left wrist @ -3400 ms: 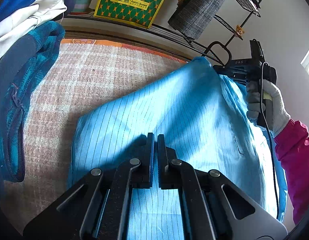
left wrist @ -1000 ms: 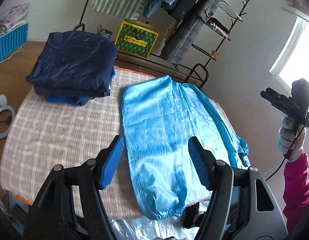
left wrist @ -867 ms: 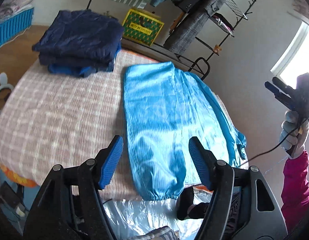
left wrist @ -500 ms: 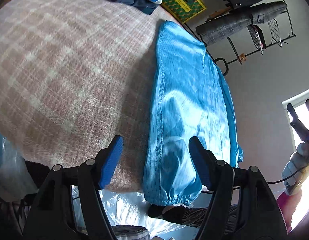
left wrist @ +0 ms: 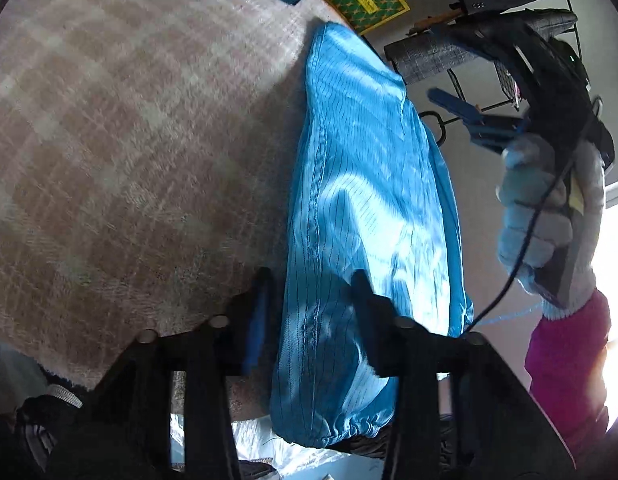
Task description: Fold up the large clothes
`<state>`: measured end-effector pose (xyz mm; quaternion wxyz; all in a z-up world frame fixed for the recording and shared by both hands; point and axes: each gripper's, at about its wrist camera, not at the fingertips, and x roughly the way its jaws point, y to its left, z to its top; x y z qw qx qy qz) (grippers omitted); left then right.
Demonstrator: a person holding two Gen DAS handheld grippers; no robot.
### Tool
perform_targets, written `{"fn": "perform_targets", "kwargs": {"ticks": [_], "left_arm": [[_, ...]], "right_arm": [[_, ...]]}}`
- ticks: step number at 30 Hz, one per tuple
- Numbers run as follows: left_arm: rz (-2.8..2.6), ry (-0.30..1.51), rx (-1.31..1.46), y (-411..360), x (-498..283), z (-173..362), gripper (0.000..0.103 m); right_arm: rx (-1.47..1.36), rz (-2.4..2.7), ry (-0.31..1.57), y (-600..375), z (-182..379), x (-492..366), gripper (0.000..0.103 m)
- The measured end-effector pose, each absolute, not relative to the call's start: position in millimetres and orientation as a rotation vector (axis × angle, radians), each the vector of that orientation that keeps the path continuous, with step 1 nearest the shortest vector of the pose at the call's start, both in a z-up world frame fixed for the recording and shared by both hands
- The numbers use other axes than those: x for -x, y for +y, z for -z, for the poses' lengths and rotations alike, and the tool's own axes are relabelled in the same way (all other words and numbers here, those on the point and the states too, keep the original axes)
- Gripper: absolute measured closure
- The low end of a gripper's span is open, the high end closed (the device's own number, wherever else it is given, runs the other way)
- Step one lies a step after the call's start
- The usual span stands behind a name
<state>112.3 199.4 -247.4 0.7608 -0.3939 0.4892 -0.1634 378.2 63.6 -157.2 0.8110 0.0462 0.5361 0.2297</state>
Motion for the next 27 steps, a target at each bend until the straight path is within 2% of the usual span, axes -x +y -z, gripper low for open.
{"fn": "perform_targets", "kwargs": {"ticks": [1, 4, 9, 15, 16, 17, 19, 22, 23, 24, 26, 27], "left_arm": [[0.366, 1.08, 0.871, 197.6, -113.5, 251.9, 0.088], [0.391, 1.082, 0.863, 194.2, -117.0, 252.0, 0.096], [0.437, 1.058, 0.857, 187.7, -121.5, 242.2, 0.099], [0.455, 1.031, 0.807, 177.3, -130.2, 228.3, 0.1], [0.458, 1.026, 0.801, 175.9, -131.0, 226.5, 0.1], [0.458, 1.023, 0.793, 174.6, -131.5, 224.5, 0.1], [0.452, 1.016, 0.769, 172.8, -131.2, 219.9, 0.1], [0.403, 1.004, 0.729, 171.1, -127.6, 214.0, 0.1], [0.369, 1.002, 0.712, 171.1, -126.8, 213.1, 0.1], [0.344, 0.998, 0.688, 170.7, -126.1, 211.9, 0.098], [0.309, 1.002, 0.647, 169.3, -125.0, 210.6, 0.069], [0.297, 1.01, 0.651, 169.4, -126.1, 212.9, 0.036]], "right_arm": [[-0.082, -0.47, 1.157, 69.2, 165.9, -386.4, 0.022], [-0.063, -0.419, 1.192, 80.8, 190.1, -408.9, 0.022], [-0.026, -0.38, 1.236, 95.5, 212.2, -434.4, 0.023], [0.22, -0.346, 1.283, 131.3, 231.0, -439.9, 0.036], [0.283, -0.329, 1.265, 137.5, 231.9, -437.7, 0.045], [0.321, -0.318, 1.252, 140.7, 232.4, -436.2, 0.048], [0.316, -0.311, 1.242, 141.1, 231.2, -435.0, 0.068], [0.336, -0.28, 1.224, 138.3, 231.3, -433.2, 0.089], [0.343, -0.281, 1.219, 137.4, 230.8, -432.5, 0.092], [0.343, -0.284, 1.214, 135.9, 230.8, -432.3, 0.096], [0.316, -0.297, 1.216, 131.1, 231.2, -432.3, 0.099], [0.295, -0.303, 1.219, 128.2, 230.2, -433.4, 0.101]]}}
